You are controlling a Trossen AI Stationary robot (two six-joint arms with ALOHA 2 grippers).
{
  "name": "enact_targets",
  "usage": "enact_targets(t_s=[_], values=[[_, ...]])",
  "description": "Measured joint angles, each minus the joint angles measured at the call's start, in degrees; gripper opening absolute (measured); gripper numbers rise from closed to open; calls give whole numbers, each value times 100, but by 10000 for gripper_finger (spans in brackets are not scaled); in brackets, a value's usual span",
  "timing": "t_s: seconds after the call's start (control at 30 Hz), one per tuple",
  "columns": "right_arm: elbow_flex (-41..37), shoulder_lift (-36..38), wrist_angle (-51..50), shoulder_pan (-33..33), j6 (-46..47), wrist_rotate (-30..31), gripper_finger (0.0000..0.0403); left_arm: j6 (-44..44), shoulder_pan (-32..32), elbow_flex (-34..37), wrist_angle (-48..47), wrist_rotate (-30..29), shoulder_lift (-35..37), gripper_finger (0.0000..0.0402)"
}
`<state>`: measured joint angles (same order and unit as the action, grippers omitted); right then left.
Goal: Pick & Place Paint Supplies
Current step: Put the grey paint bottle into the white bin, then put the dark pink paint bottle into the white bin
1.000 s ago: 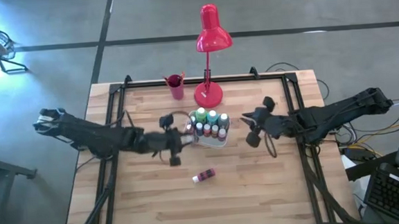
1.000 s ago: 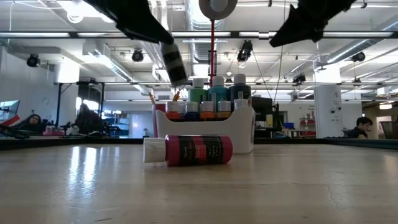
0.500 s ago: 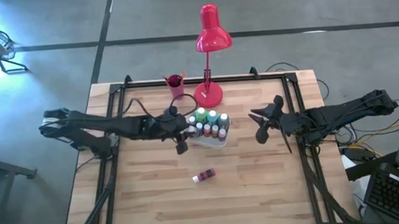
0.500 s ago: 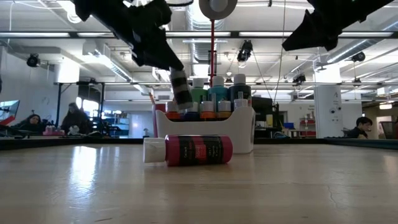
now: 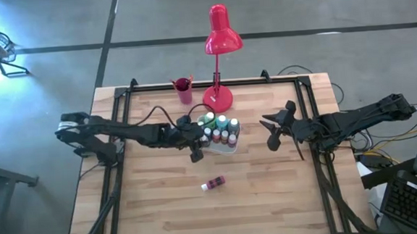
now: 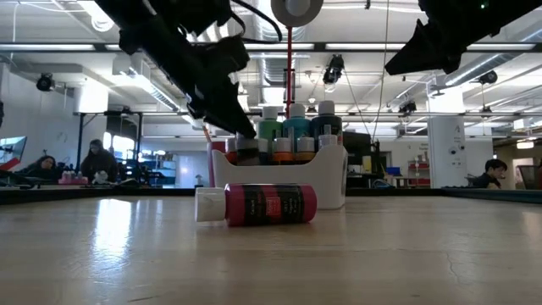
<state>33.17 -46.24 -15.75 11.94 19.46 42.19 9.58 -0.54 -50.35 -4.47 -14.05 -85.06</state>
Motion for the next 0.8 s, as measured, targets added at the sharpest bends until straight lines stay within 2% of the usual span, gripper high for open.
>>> enact_targets(t_s=[0.43, 0.63, 0.8], values=[[-61, 0, 28, 2, 2, -7, 64, 70, -11, 0, -11, -15, -306, 122], [-61, 0, 28, 2, 2, -9, 76, 76, -11, 0, -9, -17, -301, 226], [-61, 0, 28, 2, 2, -17, 96, 75, -11, 0, -22, -1, -279, 270]])
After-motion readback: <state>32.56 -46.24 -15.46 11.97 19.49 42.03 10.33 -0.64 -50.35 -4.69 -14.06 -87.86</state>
